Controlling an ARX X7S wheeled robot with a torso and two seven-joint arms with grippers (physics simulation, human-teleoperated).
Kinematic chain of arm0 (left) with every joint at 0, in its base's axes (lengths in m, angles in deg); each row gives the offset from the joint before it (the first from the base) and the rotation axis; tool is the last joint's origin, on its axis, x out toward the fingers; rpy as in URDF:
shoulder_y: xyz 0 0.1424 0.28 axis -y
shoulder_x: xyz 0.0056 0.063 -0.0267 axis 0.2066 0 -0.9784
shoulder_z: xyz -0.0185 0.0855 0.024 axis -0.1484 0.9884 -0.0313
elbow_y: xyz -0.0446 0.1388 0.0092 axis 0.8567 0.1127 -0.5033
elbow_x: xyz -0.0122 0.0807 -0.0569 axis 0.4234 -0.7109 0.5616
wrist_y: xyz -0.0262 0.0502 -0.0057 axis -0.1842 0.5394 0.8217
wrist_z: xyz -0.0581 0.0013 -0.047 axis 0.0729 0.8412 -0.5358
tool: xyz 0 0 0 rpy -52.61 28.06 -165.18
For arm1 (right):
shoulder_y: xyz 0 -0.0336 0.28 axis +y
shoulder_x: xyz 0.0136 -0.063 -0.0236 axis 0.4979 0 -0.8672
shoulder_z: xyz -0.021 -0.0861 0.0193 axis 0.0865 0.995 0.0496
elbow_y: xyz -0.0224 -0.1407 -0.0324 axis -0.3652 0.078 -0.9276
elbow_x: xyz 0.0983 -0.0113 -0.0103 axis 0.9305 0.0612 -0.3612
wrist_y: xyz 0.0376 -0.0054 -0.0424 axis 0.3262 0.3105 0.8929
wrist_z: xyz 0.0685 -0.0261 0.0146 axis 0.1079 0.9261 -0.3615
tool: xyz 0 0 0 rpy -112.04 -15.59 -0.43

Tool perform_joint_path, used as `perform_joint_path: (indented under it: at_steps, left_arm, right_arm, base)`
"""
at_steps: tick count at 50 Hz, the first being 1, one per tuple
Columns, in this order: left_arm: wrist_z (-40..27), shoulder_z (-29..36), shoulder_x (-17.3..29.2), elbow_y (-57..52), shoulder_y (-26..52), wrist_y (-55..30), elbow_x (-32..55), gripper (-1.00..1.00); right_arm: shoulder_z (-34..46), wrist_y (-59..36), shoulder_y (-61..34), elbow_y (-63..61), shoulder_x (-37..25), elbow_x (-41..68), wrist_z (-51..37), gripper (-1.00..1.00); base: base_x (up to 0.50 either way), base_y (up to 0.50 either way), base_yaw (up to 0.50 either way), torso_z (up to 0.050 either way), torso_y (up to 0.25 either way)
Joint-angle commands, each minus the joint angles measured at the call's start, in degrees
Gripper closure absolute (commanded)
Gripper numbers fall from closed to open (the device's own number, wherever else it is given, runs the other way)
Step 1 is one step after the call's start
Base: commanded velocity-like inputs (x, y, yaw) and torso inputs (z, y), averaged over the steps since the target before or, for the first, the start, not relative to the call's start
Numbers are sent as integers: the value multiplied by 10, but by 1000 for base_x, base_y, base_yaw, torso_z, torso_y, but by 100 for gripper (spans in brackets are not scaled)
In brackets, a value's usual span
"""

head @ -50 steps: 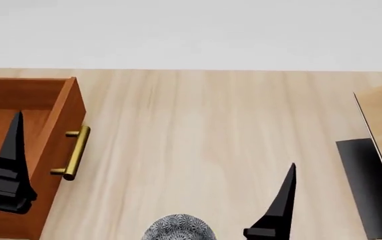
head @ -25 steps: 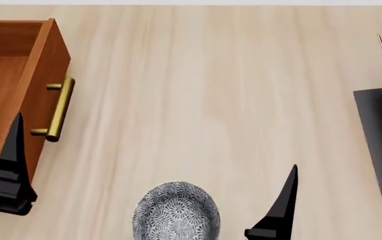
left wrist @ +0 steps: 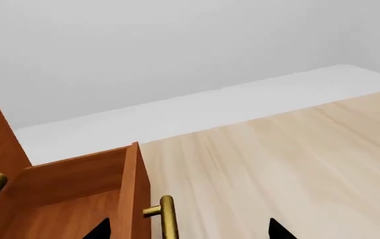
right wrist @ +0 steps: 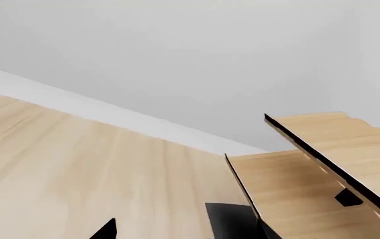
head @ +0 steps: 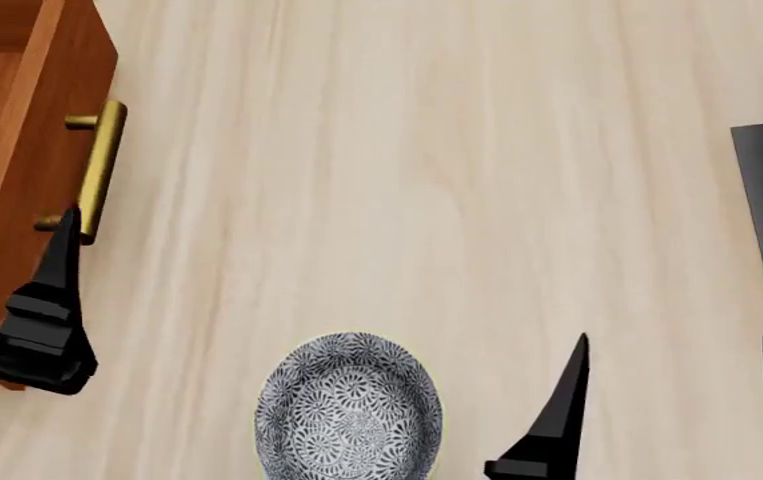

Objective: Put the bowl in the bottom drawer of the cabinet.

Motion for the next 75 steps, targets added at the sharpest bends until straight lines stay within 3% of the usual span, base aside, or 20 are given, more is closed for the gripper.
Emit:
perform_joint_path:
  at_steps: [1,5,16,24,61,75]
  left_arm:
    - [33,49,-8,53,141,-166,81,-100]
    - [48,90,-13,73,178,-214,102,-100]
    - [106,267,5,159,265,-209,77,-100]
    - [137,343,-2,234,312,-189,55,-100]
    - [176,497,-46,381,332,-109,-5,-100]
    - [177,510,-67,405,330,-93,-10,-100]
  right_arm:
    - [5,12,0,12,3,1,-5,-100]
    - [6,22,3,20,4,2,-9,-100]
    - [8,40,19,31,9,2,-20,-100]
    - [12,53,36,35,13,0,-29,-100]
    - [11,51,60,23,12,5,-45,-100]
    - [13,64,58,39,11,11,-46,-100]
  base:
    - [0,0,0,0,0]
    - [0,0,0,0,0]
    - [0,0,0,0,0]
    - [0,0,0,0,0]
    - [0,0,0,0,0]
    - [0,0,-1,0,0]
